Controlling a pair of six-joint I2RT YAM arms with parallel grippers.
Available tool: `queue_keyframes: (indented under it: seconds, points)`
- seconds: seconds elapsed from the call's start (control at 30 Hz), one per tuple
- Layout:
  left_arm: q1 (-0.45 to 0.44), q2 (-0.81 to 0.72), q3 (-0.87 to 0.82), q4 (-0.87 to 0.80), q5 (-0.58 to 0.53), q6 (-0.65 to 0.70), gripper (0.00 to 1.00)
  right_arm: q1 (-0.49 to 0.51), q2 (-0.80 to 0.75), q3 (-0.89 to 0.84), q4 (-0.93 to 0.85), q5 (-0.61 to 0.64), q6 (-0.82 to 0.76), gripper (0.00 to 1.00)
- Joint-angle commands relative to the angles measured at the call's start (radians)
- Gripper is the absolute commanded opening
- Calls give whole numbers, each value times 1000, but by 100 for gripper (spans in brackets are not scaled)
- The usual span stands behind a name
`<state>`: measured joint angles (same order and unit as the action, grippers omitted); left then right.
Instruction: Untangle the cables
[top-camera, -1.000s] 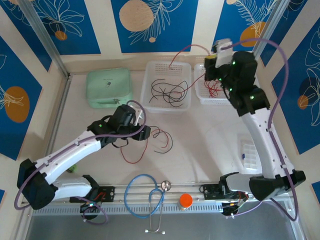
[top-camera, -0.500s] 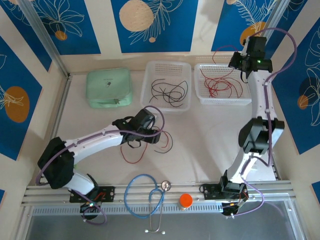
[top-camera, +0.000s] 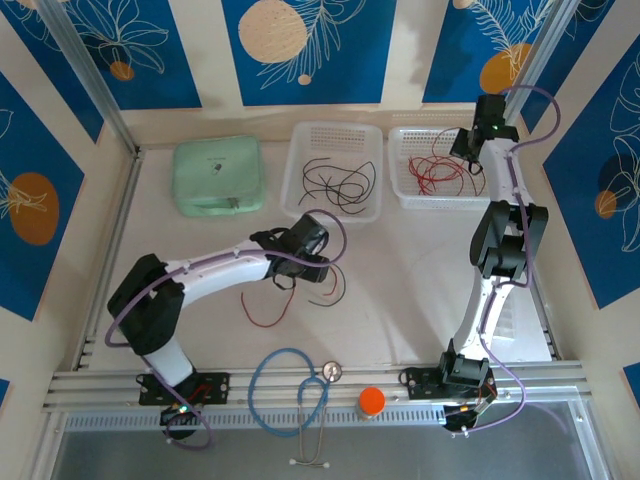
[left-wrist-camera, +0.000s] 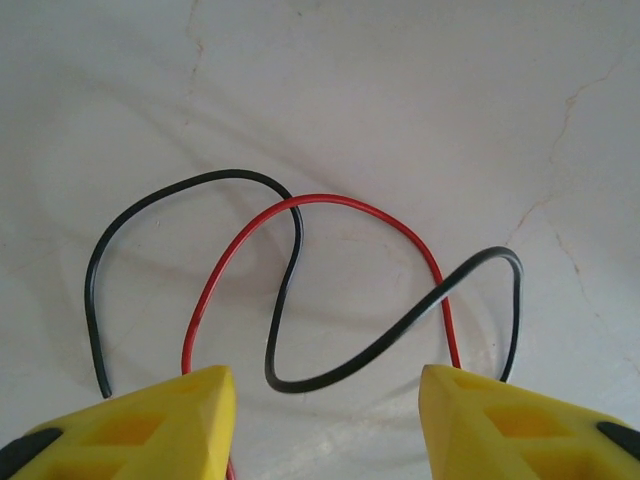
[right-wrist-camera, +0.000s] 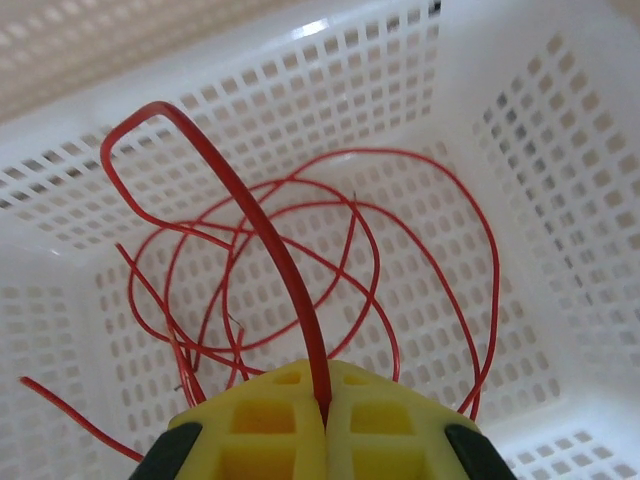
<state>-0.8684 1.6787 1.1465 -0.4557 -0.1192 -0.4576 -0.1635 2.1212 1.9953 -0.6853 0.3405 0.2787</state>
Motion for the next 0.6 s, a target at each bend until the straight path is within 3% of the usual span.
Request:
queue_keyframes:
  seconds: [0.0, 0.07, 0.27, 0.37, 0.57]
  points:
    - [-13, 32, 40, -8, -38, 34, 48, -14, 13, -24, 13, 16, 42, 0]
    - [-15, 47, 46, -9, -58, 51, 46, -20, 25, -20, -5, 20, 48, 1]
    - [-18, 88, 68, -15, -95, 92, 36, -24, -6, -36, -23, 20, 48, 25]
    - [-20, 95, 73, -3, -86, 103, 25, -24, -54, -75, -9, 2, 61, 32]
    - [-31, 66, 79, 11, -59, 106, 0, -14, -202, -215, 44, -67, 90, 38]
